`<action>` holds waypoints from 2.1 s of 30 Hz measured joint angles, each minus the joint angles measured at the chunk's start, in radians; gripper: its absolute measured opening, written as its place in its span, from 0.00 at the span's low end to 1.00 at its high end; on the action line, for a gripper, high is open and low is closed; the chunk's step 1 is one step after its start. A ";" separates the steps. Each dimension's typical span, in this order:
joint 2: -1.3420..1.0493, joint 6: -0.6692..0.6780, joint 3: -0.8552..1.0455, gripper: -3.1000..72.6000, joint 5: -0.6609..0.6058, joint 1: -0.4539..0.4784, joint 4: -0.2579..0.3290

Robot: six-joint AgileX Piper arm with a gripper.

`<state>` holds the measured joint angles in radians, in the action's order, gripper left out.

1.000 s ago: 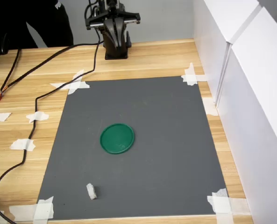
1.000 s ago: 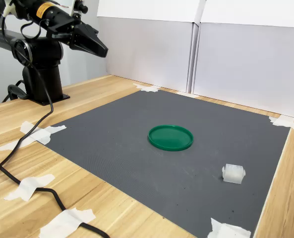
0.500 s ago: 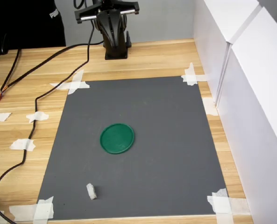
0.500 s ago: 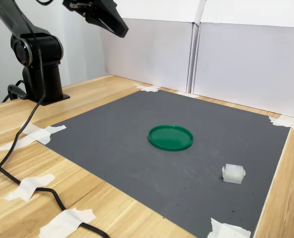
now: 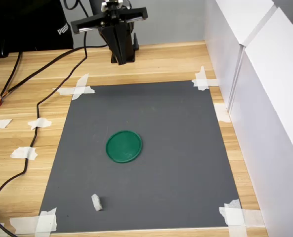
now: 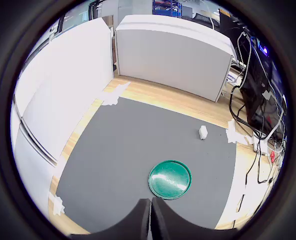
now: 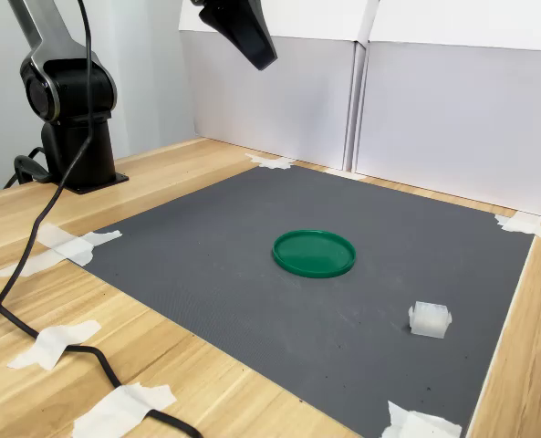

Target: Grasp a white terminal and put it on the green lid.

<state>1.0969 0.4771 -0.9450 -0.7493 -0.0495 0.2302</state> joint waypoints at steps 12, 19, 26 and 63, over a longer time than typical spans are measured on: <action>0.210 0.049 -0.221 0.29 -0.150 0.000 -0.108; 0.340 0.063 -0.343 0.76 -0.184 0.000 -0.193; 0.474 0.063 -0.498 0.93 -0.188 0.018 -0.197; 0.985 0.185 -0.900 0.89 -0.218 0.126 -0.103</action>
<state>2.0820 0.6621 -1.8454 -0.9674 0.0763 0.1271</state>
